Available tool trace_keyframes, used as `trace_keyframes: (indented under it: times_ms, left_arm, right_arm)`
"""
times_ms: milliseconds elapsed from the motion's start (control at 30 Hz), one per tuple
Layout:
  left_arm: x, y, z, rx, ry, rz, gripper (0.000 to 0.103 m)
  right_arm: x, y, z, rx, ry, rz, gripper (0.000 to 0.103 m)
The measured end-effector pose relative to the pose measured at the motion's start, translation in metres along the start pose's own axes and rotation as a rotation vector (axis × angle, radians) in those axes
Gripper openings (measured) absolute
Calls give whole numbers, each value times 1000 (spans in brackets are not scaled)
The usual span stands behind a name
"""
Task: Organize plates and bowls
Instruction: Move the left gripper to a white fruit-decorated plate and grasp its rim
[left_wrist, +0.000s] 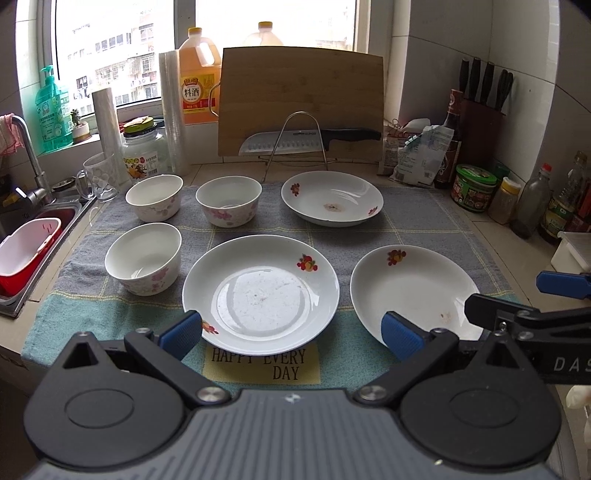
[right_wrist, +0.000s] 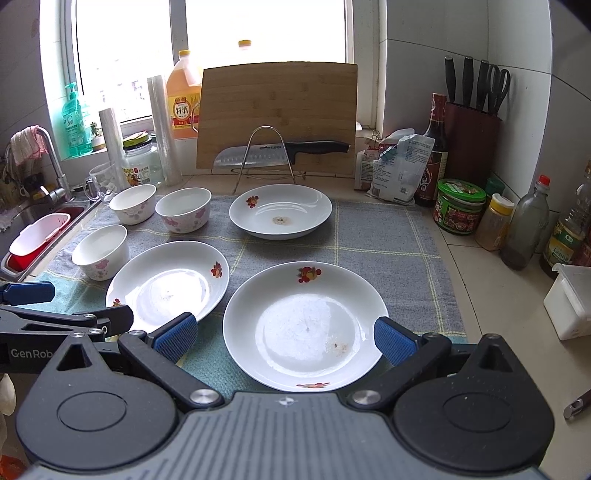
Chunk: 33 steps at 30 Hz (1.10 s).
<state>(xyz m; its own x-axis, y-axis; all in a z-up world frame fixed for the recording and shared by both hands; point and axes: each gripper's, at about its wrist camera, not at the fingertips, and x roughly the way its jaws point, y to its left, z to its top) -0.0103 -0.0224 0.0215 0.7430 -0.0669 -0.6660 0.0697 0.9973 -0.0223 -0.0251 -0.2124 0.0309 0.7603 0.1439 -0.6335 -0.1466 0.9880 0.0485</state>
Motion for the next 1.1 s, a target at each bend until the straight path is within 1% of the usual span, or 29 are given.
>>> trace_keyframes:
  times_ms: [133, 233, 333, 467, 600, 767, 833, 900, 967, 1100]
  left_arm:
    - [6, 1, 4, -26, 20, -60, 102]
    - [15, -1, 4, -10, 43, -70, 102]
    - [21, -2, 2, 6, 38, -92, 102]
    - [32, -1, 1, 20, 55, -108, 102]
    - [44, 5, 2, 5, 74, -130, 102]
    - [58, 10, 6, -5, 112, -116, 102]
    - [61, 9, 6, 17, 99, -95, 102]
    - [61, 7, 6, 37, 83, -90, 102]
    - [63, 6, 7, 49, 84, -106, 102]
    - [71, 3, 9, 73, 99, -128, 102]
  right_arm:
    - [-2, -9, -2, -9, -45, 19, 103]
    - [0, -15, -7, -24, -65, 28, 103]
    - [6, -21, -13, -49, -64, 33, 103]
    - [20, -28, -27, -70, -25, 35, 103]
    - [34, -30, -44, -97, 29, 34, 103]
    - [54, -34, -62, -87, 94, 49, 103]
    - [62, -35, -67, -77, 102, 35, 103]
    - [71, -35, -71, -73, 119, 26, 103]
    - [79, -35, -75, -79, 131, 21, 103]
    - [92, -35, -80, -98, 129, 18, 103]
